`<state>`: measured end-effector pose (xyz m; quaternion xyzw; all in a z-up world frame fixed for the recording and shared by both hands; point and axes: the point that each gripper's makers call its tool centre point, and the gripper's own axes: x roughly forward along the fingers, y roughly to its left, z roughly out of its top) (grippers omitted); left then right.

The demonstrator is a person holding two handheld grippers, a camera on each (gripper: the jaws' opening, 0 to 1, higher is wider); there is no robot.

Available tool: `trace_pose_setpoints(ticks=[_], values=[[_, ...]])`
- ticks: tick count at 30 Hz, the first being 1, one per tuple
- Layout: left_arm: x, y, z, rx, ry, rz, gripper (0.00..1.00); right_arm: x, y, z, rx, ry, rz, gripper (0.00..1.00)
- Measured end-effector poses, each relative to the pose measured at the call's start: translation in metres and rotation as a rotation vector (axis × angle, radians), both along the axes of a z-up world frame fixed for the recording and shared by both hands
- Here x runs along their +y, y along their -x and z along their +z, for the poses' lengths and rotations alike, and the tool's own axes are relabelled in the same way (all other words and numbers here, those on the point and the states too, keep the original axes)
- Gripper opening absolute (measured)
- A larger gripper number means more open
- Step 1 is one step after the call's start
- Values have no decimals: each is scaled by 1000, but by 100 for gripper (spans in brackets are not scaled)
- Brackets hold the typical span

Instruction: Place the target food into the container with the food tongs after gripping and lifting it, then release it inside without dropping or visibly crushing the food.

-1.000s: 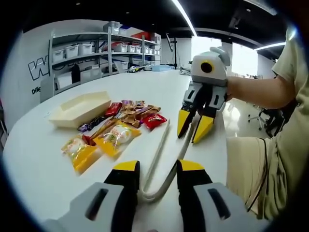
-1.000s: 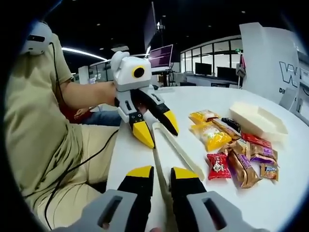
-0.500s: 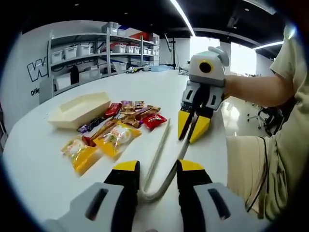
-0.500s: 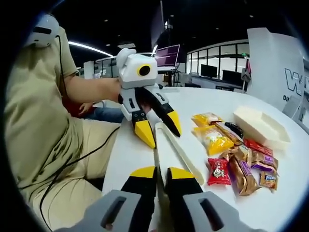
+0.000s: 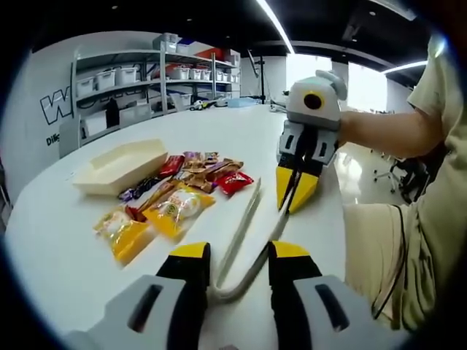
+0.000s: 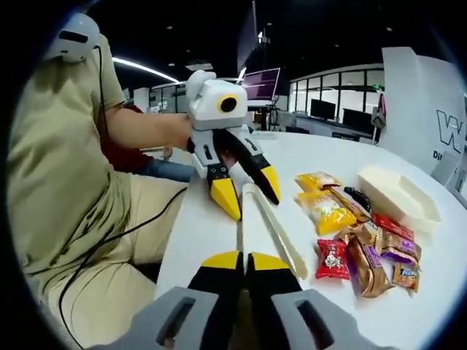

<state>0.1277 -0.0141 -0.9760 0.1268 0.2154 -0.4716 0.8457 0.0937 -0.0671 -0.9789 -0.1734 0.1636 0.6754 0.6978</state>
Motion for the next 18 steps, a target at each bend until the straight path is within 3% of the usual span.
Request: trace_pose_setpoints(ticks=[11, 18], values=[[1, 4, 1, -6, 24, -16, 30, -1, 2, 1, 25, -44, 17, 0], [0, 3, 18, 19, 156, 0, 37, -2, 0, 11, 59, -106, 2, 0]])
